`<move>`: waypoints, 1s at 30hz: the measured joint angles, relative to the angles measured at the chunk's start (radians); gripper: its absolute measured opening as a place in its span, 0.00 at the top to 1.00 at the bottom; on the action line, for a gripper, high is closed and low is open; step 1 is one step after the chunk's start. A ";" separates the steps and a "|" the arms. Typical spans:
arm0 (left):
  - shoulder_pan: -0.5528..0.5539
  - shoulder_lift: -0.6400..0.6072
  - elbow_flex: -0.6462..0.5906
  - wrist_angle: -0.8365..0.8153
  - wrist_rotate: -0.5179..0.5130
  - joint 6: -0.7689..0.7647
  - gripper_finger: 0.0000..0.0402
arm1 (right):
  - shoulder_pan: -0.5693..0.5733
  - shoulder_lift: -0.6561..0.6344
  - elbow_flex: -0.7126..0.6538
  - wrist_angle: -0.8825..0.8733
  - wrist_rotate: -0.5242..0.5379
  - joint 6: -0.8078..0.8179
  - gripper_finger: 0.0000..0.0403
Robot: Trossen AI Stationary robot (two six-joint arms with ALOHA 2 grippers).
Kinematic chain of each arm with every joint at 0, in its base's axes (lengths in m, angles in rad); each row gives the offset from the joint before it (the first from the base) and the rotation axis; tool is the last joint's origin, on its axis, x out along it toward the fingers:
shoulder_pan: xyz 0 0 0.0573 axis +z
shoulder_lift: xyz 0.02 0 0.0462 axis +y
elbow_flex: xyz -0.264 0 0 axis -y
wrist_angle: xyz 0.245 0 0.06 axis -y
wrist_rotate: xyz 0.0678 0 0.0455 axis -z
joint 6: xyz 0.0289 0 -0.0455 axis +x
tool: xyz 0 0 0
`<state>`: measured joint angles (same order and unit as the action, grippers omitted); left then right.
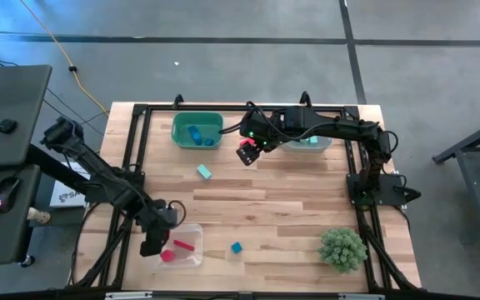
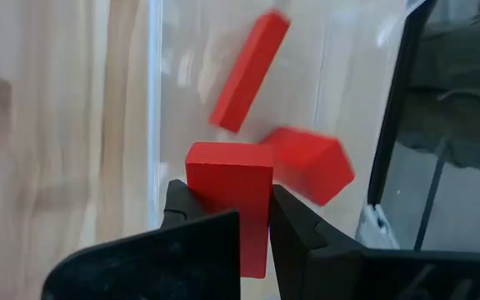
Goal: Sort & place blocks by color
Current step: Put the red block into the transparent bin
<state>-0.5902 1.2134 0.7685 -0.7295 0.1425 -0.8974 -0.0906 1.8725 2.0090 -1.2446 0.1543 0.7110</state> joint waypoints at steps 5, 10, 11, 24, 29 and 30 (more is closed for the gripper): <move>-0.046 0.062 0.000 0.015 0.001 -0.073 1.00 | 0.000 0.000 0.000 0.004 0.001 -0.012 0.36; -0.056 0.123 0.000 0.046 0.000 -0.120 1.00 | 0.000 0.000 0.000 0.009 0.001 -0.015 0.36; -0.056 0.135 0.000 0.048 0.000 -0.122 1.00 | 0.000 0.000 0.000 0.011 0.000 -0.020 0.36; -0.048 0.218 0.000 0.041 0.000 -0.155 0.95 | 0.000 0.000 0.000 0.023 0.000 -0.023 0.36; -0.027 0.216 0.000 0.047 0.003 -0.149 0.88 | 0.000 0.000 0.000 0.023 0.000 -0.023 0.36; -0.023 0.216 0.000 0.047 0.005 -0.148 0.87 | 0.000 0.000 0.000 0.023 -0.001 -0.023 0.36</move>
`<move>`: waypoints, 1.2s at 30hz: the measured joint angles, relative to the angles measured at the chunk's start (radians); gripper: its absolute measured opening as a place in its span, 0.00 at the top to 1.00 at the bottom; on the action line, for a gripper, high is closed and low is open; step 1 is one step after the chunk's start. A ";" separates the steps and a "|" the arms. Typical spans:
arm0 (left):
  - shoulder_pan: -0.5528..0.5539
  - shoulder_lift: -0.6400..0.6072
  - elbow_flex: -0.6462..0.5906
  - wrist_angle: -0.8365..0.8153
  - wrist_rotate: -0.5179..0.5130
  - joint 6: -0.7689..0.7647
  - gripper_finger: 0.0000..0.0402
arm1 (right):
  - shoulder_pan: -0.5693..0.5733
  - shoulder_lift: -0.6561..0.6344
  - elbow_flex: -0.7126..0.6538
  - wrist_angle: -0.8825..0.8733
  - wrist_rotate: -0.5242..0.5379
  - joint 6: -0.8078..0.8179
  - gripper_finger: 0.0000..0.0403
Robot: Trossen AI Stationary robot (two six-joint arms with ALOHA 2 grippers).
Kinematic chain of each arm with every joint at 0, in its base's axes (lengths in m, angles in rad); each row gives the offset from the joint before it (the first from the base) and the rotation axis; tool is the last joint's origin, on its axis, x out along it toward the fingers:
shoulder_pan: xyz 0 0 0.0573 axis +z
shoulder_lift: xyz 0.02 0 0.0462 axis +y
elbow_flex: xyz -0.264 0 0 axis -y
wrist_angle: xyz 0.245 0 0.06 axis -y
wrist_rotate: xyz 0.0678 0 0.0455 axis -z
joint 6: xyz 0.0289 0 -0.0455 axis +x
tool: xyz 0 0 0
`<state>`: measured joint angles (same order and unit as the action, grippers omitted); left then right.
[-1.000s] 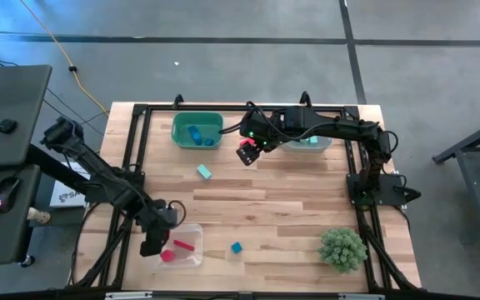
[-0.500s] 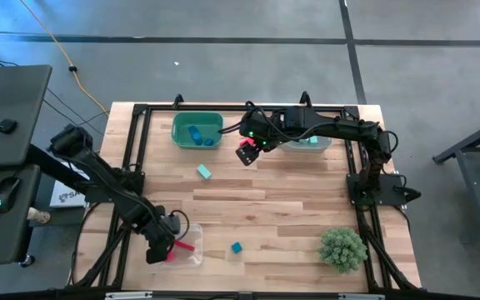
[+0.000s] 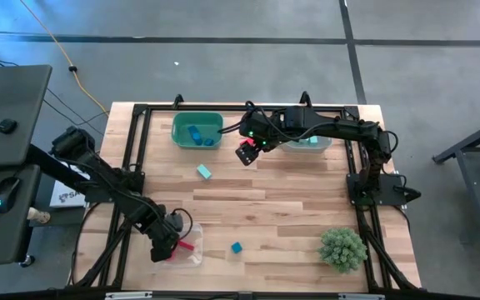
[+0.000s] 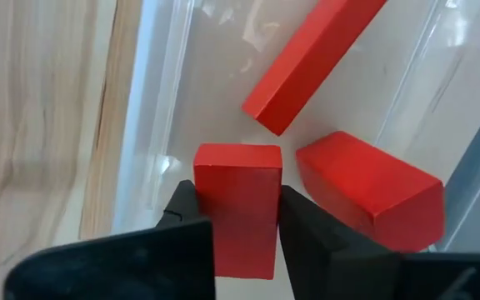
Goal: Sort & place blocks by color
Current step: Put the red block into the transparent bin, then put the light blue block into the grey bin
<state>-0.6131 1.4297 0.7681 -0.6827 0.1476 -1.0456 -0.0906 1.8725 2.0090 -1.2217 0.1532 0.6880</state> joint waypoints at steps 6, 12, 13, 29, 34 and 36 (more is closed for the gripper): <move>0.012 0.000 0.000 0.001 0.012 0.001 0.81 | 0.000 0.000 0.000 -0.001 -0.003 0.000 0.36; 0.012 -0.001 0.000 0.001 0.052 0.002 0.76 | 0.000 0.000 0.000 -0.001 -0.004 0.003 0.36; 0.012 -0.001 0.000 0.002 0.060 0.006 0.75 | 0.000 0.000 0.000 0.000 -0.005 0.003 0.36; 0.015 -0.045 0.141 -0.071 0.025 0.147 0.75 | 0.020 0.000 0.000 0.090 -0.014 0.006 0.36; 0.043 -0.094 0.186 -0.152 -0.020 0.179 0.75 | 0.021 0.000 0.000 0.160 -0.014 -0.042 0.36; 0.060 -0.120 0.195 -0.169 -0.029 0.193 0.75 | 0.021 0.000 0.000 0.187 -0.014 -0.045 0.36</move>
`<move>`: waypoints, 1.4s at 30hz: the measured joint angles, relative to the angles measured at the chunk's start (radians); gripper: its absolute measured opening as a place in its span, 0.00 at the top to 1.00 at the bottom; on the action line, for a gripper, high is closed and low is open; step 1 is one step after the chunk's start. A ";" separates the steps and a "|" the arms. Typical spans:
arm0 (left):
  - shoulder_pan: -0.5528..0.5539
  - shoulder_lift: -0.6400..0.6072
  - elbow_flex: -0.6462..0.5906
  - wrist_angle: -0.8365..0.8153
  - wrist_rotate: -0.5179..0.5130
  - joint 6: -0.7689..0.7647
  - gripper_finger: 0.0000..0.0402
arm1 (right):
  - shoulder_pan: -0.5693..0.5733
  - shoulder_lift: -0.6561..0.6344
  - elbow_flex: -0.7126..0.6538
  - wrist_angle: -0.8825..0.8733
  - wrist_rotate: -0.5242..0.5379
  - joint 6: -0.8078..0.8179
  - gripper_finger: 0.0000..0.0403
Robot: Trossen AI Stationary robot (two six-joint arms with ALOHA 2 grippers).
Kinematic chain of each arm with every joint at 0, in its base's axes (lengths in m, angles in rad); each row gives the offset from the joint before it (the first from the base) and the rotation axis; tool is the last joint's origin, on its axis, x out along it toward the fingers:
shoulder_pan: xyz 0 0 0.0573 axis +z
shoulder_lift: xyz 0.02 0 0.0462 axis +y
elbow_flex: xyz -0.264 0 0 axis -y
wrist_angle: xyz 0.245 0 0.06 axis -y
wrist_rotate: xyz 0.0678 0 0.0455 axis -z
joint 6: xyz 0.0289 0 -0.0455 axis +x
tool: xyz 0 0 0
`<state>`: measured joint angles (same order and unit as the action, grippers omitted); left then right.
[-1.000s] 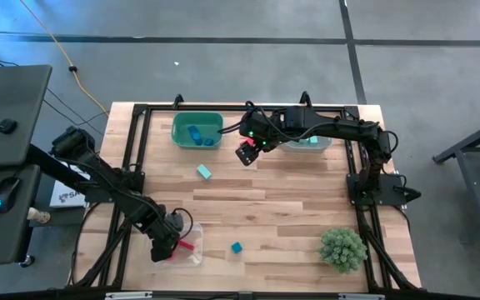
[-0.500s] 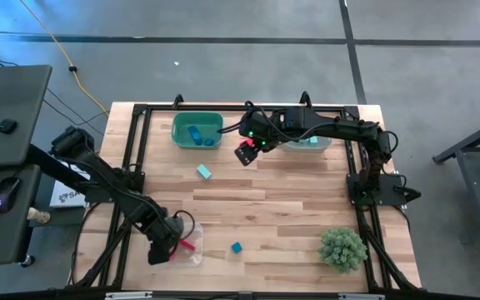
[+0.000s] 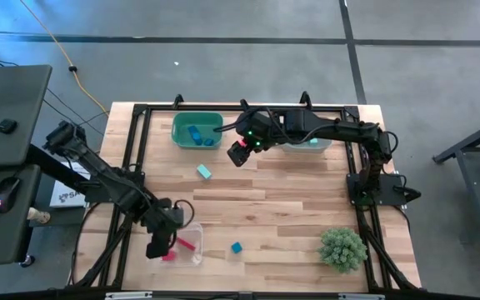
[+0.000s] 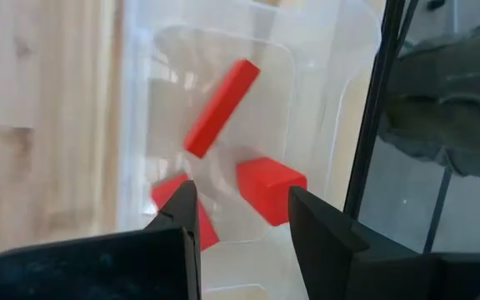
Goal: Sort & place blocks by color
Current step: Put the light blue block into the grey bin
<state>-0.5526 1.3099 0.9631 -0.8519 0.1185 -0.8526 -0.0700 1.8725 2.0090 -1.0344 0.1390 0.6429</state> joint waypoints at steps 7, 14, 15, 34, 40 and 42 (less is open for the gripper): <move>0.065 -0.106 0.004 -0.055 -0.054 0.064 0.75 | 0.000 0.000 0.000 0.096 0.019 -0.086 0.36; 0.152 -0.209 0.004 -0.132 -0.154 0.144 0.75 | 0.000 0.000 0.000 0.253 0.052 -0.142 0.36; 0.166 -0.221 0.004 -0.142 -0.168 0.160 0.75 | 0.000 0.000 0.000 0.274 0.058 -0.150 0.36; 0.495 -0.396 0.004 -0.307 -0.402 0.307 0.75 | -0.002 0.035 0.000 0.635 0.176 -0.180 0.36; 0.616 -0.420 0.003 -0.331 -0.447 0.307 0.75 | -0.002 0.086 0.000 0.660 0.200 -0.173 0.36; 0.656 -0.421 0.003 -0.333 -0.447 0.307 0.75 | -0.002 0.102 0.000 0.640 0.190 -0.173 0.36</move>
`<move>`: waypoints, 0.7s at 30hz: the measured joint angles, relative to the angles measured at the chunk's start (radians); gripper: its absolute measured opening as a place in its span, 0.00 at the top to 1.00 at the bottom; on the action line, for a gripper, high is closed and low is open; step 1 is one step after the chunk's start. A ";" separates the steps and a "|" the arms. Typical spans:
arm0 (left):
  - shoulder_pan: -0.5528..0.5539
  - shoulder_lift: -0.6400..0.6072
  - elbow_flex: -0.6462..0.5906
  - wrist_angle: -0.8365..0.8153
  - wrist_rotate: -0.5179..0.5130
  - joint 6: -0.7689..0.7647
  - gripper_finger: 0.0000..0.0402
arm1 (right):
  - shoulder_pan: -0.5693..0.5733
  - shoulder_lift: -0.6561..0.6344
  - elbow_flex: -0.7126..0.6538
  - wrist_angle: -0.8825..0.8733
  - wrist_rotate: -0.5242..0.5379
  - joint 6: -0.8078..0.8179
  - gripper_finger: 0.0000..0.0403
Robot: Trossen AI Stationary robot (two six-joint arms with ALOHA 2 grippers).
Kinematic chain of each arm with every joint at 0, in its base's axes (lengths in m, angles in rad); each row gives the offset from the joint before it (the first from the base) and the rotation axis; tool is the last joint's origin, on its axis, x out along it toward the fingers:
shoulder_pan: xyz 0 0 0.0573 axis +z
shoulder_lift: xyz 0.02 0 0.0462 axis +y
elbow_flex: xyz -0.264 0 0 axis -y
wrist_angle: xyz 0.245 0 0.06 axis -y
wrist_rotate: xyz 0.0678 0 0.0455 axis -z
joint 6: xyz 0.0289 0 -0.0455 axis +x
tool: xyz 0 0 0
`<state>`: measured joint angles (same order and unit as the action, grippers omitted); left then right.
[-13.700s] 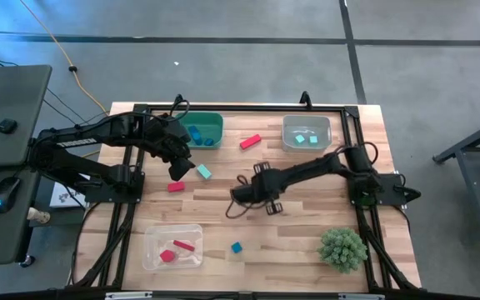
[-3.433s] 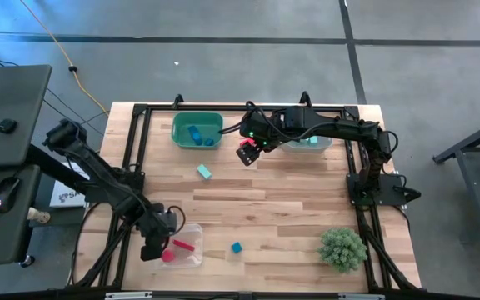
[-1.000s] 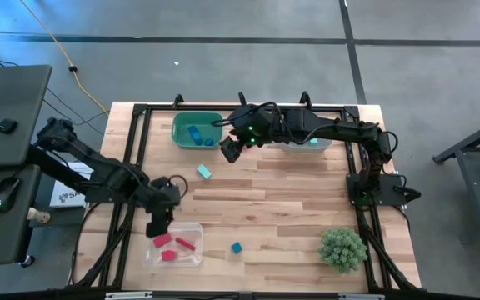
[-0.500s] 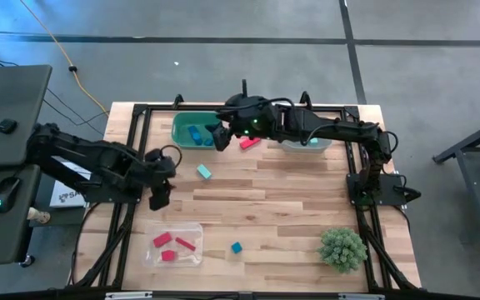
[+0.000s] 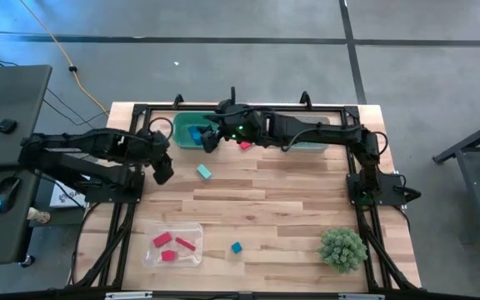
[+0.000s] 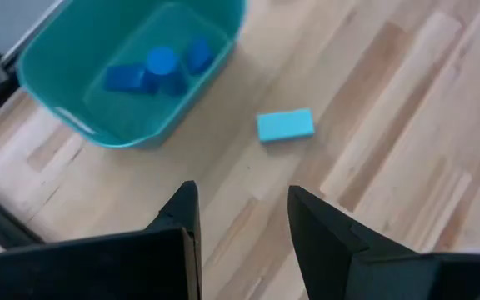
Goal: Sort & place blocks by color
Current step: Put the light blue block into the grey bin
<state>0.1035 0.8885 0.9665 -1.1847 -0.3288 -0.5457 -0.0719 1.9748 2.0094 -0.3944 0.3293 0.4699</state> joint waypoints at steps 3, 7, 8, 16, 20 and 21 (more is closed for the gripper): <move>0.048 -0.001 0.000 -0.001 0.008 0.000 0.75 | 0.000 0.027 -0.001 -0.033 -0.004 0.000 0.36; 0.099 -0.001 0.000 0.000 0.011 -0.001 0.75 | 0.001 0.068 0.000 -0.060 -0.012 0.022 0.36; 0.109 -0.001 0.000 0.000 0.010 -0.005 0.75 | 0.000 0.079 0.000 -0.068 -0.029 0.027 0.36; 0.190 0.001 0.000 -0.005 0.037 -0.011 0.75 | 0.001 0.180 0.000 -0.095 -0.110 0.101 0.36; 0.235 0.001 0.000 -0.005 0.037 -0.009 0.75 | 0.001 0.235 0.000 -0.103 -0.149 0.117 0.36; 0.245 0.001 0.000 -0.005 0.038 -0.009 0.75 | 0.001 0.247 0.000 -0.102 -0.154 0.117 0.36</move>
<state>0.3481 0.8898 0.9665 -1.1894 -0.2913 -0.5545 -0.0706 2.2217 2.0090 -0.4961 0.1753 0.5871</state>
